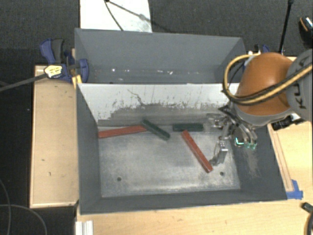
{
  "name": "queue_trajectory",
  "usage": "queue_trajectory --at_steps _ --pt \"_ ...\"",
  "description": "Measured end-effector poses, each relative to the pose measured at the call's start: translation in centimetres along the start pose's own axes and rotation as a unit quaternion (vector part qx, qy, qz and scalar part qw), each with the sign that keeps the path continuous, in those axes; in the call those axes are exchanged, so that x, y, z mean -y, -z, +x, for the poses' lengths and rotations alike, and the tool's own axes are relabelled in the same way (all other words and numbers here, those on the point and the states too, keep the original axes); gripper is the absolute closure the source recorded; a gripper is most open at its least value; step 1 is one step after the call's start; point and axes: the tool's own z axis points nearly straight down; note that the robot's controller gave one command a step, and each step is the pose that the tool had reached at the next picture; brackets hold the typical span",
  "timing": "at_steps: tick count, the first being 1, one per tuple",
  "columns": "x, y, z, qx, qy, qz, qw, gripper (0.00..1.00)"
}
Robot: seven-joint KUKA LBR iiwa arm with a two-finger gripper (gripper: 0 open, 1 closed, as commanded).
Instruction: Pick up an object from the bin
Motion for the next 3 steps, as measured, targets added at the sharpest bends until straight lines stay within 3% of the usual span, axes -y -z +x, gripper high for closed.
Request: queue_trajectory --at_steps 1,2,3 --pt "1.9 -1.3 3.9 0.0024 0.236 0.001 0.9717 0.00" --pt "1.0 -10.3 -1.8 0.0030 0.151 0.000 0.9885 0.00" --pt "-0.1 -10.1 -0.7 0.0043 0.102 0.000 0.9948 0.00"
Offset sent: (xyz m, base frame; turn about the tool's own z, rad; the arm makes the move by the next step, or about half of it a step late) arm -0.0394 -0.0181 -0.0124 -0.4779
